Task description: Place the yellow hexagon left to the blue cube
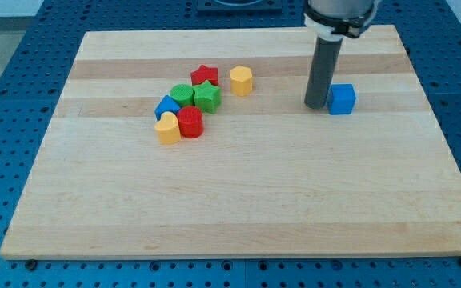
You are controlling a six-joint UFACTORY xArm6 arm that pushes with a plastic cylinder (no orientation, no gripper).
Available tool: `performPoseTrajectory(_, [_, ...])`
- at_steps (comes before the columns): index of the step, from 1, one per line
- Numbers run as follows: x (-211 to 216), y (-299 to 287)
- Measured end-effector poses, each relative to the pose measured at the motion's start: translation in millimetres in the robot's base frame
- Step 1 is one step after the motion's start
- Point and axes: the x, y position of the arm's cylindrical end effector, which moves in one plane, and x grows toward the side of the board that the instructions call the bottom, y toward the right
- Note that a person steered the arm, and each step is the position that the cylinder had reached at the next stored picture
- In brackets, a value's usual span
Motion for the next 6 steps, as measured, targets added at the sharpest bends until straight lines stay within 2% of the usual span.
performPoseTrajectory(2, [-20.2, -20.3])
performPoseTrajectory(3, [-49.3, -20.3])
performPoseTrajectory(4, [-81.1, -45.2])
performPoseTrajectory(5, [-97.7, -103.5])
performPoseTrajectory(6, [-90.1, -137.6])
